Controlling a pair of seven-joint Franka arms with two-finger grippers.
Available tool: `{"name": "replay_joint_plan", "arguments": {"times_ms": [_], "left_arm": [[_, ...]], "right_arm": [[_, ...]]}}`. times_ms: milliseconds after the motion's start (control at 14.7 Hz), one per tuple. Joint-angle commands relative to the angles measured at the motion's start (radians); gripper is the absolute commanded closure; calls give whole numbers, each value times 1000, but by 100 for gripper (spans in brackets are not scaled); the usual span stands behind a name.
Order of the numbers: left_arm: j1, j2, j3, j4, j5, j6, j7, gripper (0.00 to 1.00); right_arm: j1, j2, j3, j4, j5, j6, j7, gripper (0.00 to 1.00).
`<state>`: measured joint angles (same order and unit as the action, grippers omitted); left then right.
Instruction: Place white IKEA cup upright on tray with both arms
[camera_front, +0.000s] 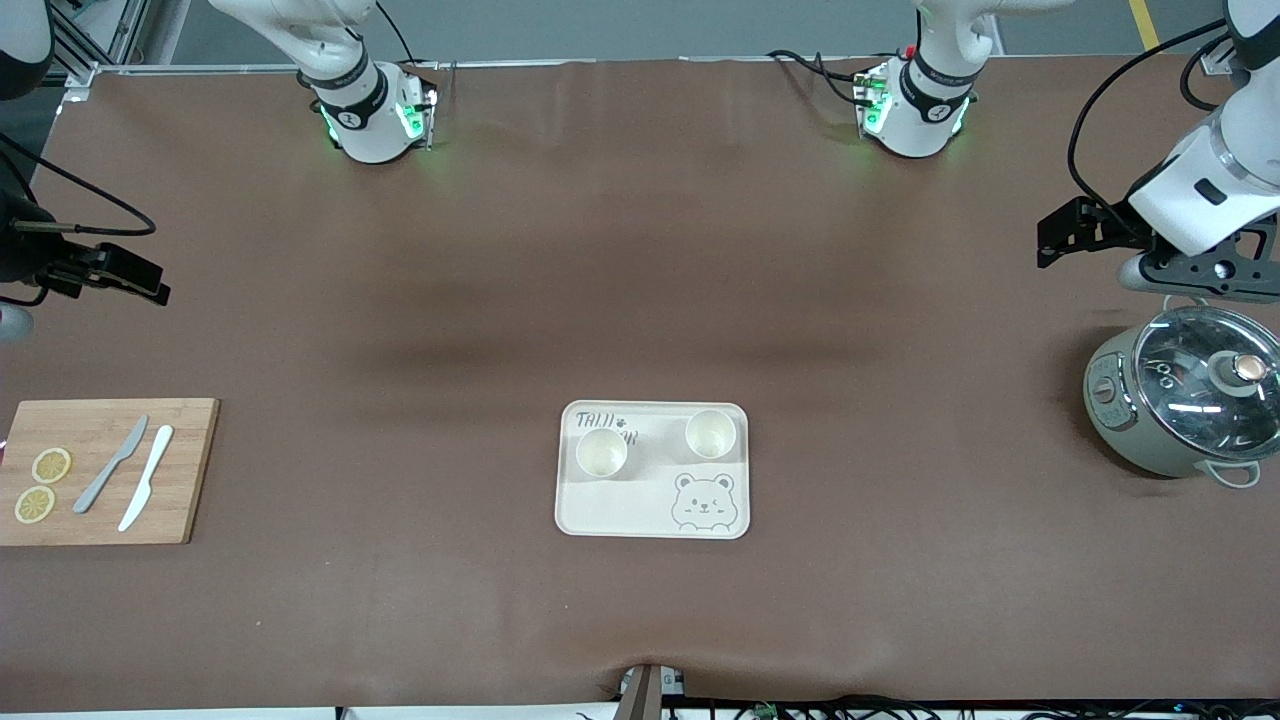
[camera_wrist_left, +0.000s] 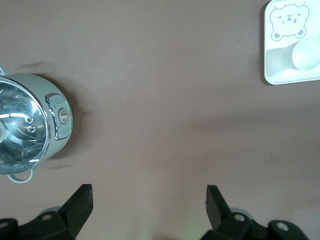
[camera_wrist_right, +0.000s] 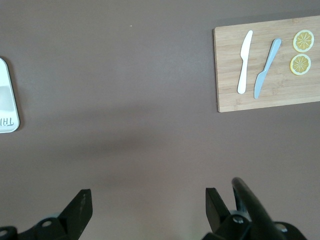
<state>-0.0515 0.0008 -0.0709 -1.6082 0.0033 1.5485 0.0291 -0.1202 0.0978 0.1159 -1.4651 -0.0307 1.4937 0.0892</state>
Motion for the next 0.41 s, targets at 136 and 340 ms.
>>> {"name": "replay_joint_plan", "arguments": {"times_ms": [136, 340], "left_arm": [[-1, 1, 2, 14, 3, -19, -11, 0], [-1, 2, 2, 14, 1, -19, -12, 0]], "right_arm": [[14, -20, 8, -11, -9, 4, 7, 0], [16, -20, 8, -1, 3, 4, 9, 0]]}}
